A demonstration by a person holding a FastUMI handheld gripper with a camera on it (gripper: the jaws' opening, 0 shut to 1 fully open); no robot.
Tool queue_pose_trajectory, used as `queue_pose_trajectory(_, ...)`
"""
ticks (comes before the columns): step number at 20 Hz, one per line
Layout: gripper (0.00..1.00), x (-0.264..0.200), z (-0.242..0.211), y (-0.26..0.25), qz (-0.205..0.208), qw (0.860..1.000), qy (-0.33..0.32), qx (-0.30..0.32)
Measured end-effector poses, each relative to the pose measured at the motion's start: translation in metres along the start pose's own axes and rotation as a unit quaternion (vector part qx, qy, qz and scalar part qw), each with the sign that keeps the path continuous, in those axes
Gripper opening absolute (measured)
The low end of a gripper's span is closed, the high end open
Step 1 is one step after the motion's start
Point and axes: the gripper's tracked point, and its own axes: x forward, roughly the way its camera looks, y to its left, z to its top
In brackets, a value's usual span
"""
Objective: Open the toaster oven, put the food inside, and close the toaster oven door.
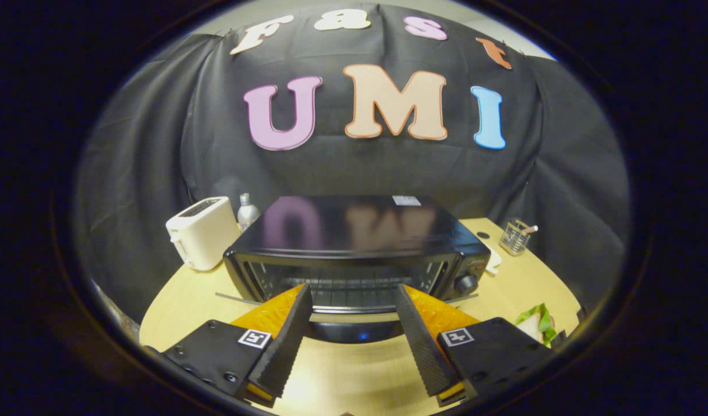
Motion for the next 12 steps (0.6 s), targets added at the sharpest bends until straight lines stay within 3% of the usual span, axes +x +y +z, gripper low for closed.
queue_pose_trajectory(8,0.9,-0.017,-0.077,-0.004,-0.019,0.99,0.128,-0.057)
queue_pose_trajectory(12,0.9,-0.006,-0.099,-0.003,-0.016,0.988,0.141,-0.062)
